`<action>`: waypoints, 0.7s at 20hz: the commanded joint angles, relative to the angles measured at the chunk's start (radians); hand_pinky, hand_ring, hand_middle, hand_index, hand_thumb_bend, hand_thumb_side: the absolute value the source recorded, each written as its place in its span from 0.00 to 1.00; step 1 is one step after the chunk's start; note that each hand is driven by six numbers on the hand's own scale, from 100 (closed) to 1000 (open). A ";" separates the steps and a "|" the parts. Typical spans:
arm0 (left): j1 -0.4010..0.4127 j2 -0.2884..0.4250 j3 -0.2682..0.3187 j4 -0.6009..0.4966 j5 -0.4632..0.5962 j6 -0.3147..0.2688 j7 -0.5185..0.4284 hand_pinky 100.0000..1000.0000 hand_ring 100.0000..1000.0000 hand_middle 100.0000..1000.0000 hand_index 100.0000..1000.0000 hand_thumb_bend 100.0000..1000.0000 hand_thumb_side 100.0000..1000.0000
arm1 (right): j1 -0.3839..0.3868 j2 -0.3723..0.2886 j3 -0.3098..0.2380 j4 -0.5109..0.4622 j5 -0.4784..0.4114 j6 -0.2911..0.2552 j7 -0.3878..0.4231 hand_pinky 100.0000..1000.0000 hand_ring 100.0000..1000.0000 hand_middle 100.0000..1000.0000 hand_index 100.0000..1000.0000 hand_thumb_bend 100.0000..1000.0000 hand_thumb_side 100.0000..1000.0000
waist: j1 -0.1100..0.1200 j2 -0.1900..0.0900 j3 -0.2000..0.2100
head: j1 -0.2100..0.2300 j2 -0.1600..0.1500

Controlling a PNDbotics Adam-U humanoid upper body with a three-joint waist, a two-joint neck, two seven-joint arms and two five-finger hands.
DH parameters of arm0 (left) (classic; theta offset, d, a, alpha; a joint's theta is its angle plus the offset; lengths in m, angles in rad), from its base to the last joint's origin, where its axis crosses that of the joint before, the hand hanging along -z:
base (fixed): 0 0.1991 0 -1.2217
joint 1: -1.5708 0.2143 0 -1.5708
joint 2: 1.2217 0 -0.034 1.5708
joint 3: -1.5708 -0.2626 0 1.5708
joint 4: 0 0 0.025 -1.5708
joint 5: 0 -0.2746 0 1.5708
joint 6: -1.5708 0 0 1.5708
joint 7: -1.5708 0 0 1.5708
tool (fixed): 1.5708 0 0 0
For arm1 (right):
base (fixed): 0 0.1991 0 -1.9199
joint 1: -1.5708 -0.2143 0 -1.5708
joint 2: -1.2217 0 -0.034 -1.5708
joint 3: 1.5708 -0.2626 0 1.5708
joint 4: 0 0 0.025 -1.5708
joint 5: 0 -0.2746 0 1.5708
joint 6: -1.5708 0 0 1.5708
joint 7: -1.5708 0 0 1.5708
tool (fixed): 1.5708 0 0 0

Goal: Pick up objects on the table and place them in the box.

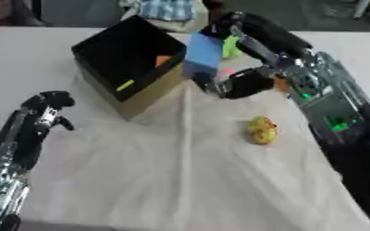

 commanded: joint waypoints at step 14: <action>-0.055 0.006 -0.058 -0.008 0.017 -0.001 -0.065 0.36 0.72 0.57 0.67 0.33 0.57 | -0.230 0.241 -0.143 0.426 0.247 0.009 0.093 0.73 0.69 0.61 0.77 0.08 0.31 | -0.026 -0.012 0.139 | -0.146 -0.062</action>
